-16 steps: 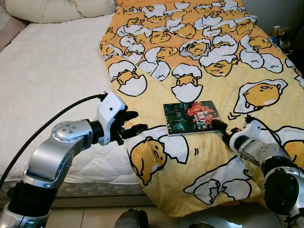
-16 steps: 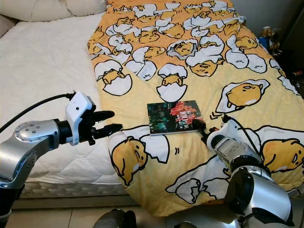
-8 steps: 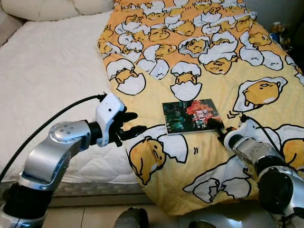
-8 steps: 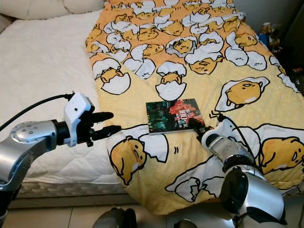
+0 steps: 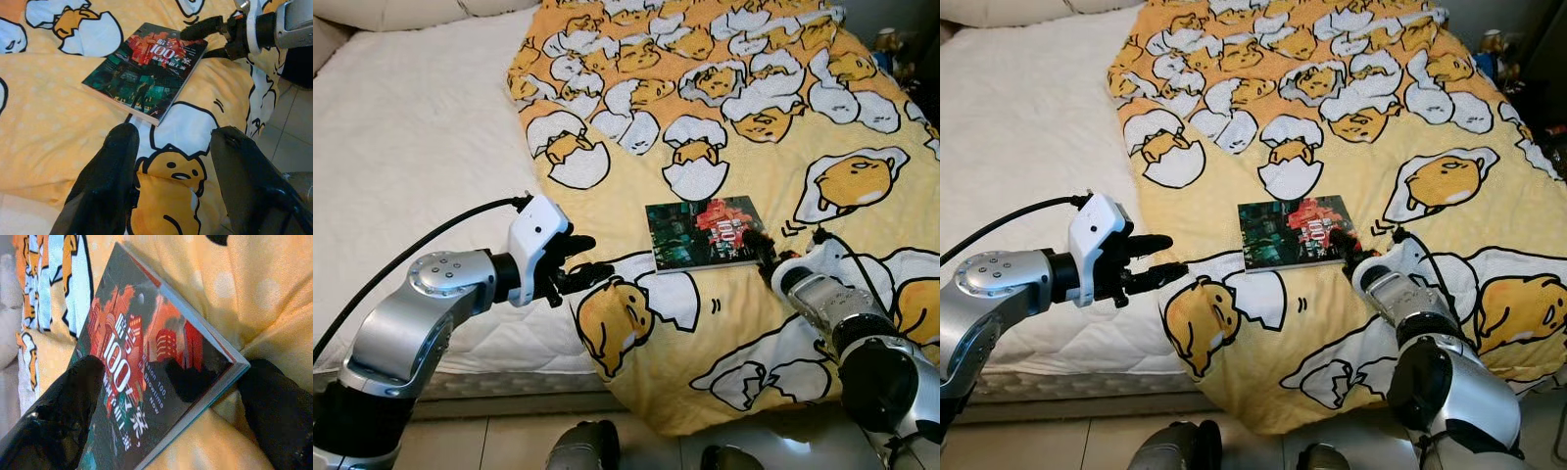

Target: Clean up the room

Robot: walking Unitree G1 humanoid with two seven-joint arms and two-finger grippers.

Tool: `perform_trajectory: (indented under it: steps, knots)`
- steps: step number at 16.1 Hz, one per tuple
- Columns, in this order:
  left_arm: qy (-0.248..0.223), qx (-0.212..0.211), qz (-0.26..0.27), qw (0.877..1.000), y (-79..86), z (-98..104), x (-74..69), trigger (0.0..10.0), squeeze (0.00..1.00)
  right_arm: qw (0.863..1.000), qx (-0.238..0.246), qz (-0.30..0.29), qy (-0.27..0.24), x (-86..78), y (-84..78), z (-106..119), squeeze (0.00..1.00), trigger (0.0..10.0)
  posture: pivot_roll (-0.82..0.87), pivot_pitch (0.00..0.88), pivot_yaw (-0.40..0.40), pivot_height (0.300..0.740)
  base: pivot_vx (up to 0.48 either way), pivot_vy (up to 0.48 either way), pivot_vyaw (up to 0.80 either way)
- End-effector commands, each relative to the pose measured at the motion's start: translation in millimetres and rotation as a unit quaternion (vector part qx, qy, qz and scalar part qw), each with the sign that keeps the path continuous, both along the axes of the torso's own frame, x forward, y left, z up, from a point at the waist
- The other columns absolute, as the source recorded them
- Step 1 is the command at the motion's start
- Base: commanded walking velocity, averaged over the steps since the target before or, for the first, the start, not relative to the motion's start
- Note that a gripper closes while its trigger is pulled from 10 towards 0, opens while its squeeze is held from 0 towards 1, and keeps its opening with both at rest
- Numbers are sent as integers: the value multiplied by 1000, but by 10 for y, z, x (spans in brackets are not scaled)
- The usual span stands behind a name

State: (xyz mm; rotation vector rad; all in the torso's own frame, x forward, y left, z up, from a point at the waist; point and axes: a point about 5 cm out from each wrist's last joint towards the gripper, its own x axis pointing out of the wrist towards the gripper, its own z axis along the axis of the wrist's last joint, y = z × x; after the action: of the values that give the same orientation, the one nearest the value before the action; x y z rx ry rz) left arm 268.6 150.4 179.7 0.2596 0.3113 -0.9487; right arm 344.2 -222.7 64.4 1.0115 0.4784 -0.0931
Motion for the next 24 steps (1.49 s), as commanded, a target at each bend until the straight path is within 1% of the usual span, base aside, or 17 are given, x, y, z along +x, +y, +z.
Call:
perform_trajectory:
  steps: [1,2,4,6,7,8,10,11,14,15,16,17,18,19,20,24]
  knots:
    - [4,5,3,1000,36,1,-32,10000,0,999,28,-7,-18,39,76,30,0,10000,197,181,123,740,0,0,0]
    - [4,5,3,1000,41,6,-32,10000,0,999,37,-16,-26,47,67,44,0,10000,199,184,122,740,0,0,0]
    - [3,4,7,1000,56,14,-35,10000,0,995,68,-53,-46,60,31,68,0,10000,214,193,123,740,0,0,0]
    - [4,4,6,1000,70,32,-63,10000,0,992,89,-72,-56,64,43,67,0,9255,235,204,130,740,0,0,0]
    - [5,3,5,1000,66,36,-75,10000,0,991,95,-76,-60,64,50,65,0,7843,238,206,131,740,0,0,0]
    - [8,2,-2,1000,42,50,-116,10000,0,989,106,-80,-70,62,81,55,0,4039,255,217,136,740,0,0,0]
    - [9,-2,-10,1000,19,74,-154,10000,0,986,116,-79,-93,78,122,75,0,980,268,225,139,740,0,0,0]
    - [9,-2,-11,1000,20,79,-159,10000,0,985,117,-79,-97,82,128,81,0,0,269,225,139,740,0,0,0]
    - [4,-13,-3,1000,16,127,-178,10000,0,978,119,-63,-161,152,147,227,0,0,273,232,131,740,0,0,0]
    - [4,-13,-3,1000,13,125,-184,10000,0,976,120,-61,-169,159,147,245,0,0,273,233,129,740,0,0,0]
    - [5,-14,-2,1000,7,116,-197,10000,0,975,121,-55,-179,168,152,270,0,1451,276,233,124,740,0,0,0]
    - [7,-14,0,1000,6,109,-211,10000,0,975,120,-54,-179,172,154,274,0,2667,277,233,120,740,0,0,0]
    - [10,-12,2,1000,10,100,-225,10000,0,976,121,-55,-175,175,161,271,0,1373,278,234,119,740,0,0,0]
    - [12,-11,2,1000,13,94,-233,10000,0,976,120,-55,-172,175,166,266,0,1373,278,234,119,740,0,0,0]
    - [17,-8,0,1000,20,83,-249,10000,0,977,119,-55,-168,178,174,263,0,0,279,234,117,740,0,0,0]
    - [27,0,-6,1000,29,54,-273,10000,0,975,126,-56,-176,187,187,280,0,0,276,225,114,740,0,0,0]
